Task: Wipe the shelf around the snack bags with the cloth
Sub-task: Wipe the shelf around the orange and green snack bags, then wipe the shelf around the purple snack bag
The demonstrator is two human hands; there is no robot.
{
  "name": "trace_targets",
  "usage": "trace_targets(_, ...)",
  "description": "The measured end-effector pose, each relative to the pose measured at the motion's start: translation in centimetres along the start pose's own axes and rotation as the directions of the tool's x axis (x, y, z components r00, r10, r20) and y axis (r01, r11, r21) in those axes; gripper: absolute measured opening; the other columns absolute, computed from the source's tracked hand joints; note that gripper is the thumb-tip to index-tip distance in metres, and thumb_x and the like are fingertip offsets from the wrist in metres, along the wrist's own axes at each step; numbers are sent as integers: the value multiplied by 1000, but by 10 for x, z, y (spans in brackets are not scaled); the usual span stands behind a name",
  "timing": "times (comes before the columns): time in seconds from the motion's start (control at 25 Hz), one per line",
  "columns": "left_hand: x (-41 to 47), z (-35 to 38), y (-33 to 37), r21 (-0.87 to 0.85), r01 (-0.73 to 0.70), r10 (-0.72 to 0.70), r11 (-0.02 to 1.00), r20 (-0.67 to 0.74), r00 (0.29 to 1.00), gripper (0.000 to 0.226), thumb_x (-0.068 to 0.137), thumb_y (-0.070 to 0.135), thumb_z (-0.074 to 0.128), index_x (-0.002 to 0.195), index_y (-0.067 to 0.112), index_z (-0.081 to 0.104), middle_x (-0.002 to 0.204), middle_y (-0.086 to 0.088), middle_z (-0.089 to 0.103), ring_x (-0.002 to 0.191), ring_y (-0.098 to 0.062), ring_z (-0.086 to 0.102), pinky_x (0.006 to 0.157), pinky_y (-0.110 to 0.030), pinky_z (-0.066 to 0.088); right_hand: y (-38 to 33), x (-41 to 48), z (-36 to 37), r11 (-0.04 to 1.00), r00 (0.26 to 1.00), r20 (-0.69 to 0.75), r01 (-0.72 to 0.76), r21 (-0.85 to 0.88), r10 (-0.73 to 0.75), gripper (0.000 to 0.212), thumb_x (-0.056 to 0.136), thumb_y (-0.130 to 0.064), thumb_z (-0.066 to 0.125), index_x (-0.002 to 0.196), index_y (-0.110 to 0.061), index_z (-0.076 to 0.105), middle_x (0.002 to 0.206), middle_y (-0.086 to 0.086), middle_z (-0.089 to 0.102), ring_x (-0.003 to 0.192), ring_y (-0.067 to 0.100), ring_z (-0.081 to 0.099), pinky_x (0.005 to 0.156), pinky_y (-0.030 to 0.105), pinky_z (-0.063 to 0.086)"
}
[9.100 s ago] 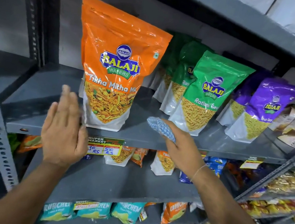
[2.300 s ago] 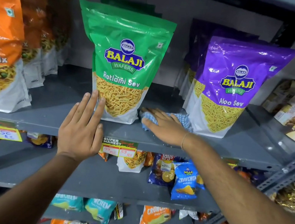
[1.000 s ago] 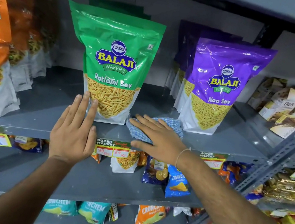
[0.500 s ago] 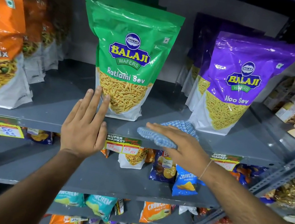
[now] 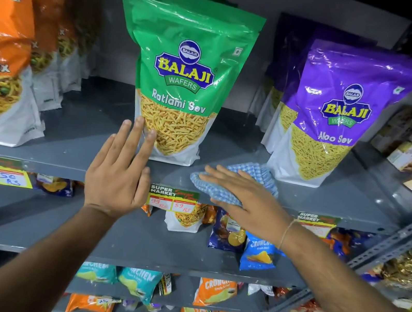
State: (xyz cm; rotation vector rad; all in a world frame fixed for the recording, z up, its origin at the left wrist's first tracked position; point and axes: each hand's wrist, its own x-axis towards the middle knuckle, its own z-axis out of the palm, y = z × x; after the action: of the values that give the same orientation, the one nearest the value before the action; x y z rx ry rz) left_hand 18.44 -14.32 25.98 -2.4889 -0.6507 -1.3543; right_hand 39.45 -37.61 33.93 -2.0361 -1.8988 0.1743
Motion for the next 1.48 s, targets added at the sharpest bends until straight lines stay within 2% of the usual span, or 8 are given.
trace_targets(0.16, 0, 0, 1, 7, -3, 3, 1000, -18, 1000, 67, 110, 31, 28, 175, 15, 30, 182, -15, 28, 170, -34, 28, 133, -52, 36, 2, -7, -18, 994, 988, -137, -51, 92, 64, 54, 106, -25, 54, 154, -47, 42, 152, -16, 56, 138, 11, 55, 114, 40, 46)
trace_targets(0.28, 2, -1, 1, -1, -3, 3, 1000, -12, 1000, 68, 109, 30, 30, 175, 15, 30, 182, -15, 28, 170, -34, 28, 133, -53, 36, 15, 23, -21, 988, 977, -166, -114, 106, 131, 52, 107, -23, 57, 156, -35, 44, 159, -17, 45, 147, 7, 43, 120, 41, 38)
trace_targets(0.44, 0, -2, 1, -1, -2, 2, 1000, -15, 1000, 69, 108, 29, 34, 175, 15, 29, 182, -15, 28, 170, -34, 28, 133, -53, 36, 22, 35, -1, 985, 983, -67, -173, -13, 172, 54, 108, -46, 48, 159, -32, 39, 165, -11, 40, 155, 6, 29, 128, 42, 23)
trace_targets(0.6, 0, -1, 1, -18, -5, 4, 1000, -17, 1000, 68, 109, 30, 33, 175, 15, 29, 182, -15, 28, 170, -34, 28, 134, -52, 36, -6, -6, 0, 994, 997, -44, -65, 91, 70, 50, 108, -40, 48, 157, -40, 41, 162, -22, 40, 154, -2, 27, 129, 30, 16)
trace_targets(0.76, 0, 0, 0, -20, -9, 9, 1000, -29, 1000, 70, 107, 30, 35, 175, 15, 28, 182, -14, 27, 170, -35, 28, 134, -53, 36, -25, -39, -8, 998, 989, -131, -68, -5, 66, 48, 101, -42, 45, 149, -44, 48, 144, -18, 63, 131, 4, 58, 109, 29, 46)
trace_targets(0.92, 2, -3, 0, -15, -21, 21, 1000, 3, 1000, 74, 105, 28, 40, 176, 15, 25, 183, -17, 25, 170, -39, 25, 135, -56, 31, -16, -19, -16, 979, 929, -323, -199, -31, 179, 27, 104, -37, 55, 131, -33, 59, 99, 0, 76, 86, 28, 70, 70, 45, 55)
trace_targets(1.2, 3, -14, 28, -131, -92, 83, 987, -72, 994, 71, 110, 39, 33, 176, 16, 26, 183, -21, 19, 171, -45, 17, 140, -57, 10, -22, -19, -43, 954, 844, -445, -281, 104, 298, 44, 102, -51, 47, 129, -19, 64, 99, 7, 77, 89, 27, 72, 77, 47, 56)
trace_targets(1.48, 46, -11, 179, -361, -117, 145, 925, 51, 988, 79, 106, 37, 47, 177, 11, 20, 186, -15, 10, 174, -31, 9, 140, -52, 19, 15, -95, -73, 892, 652, -617, -397, 218, 441, 37, 107, -48, 50, 126, -22, 68, 97, 1, 79, 91, 21, 73, 80, 44, 56)
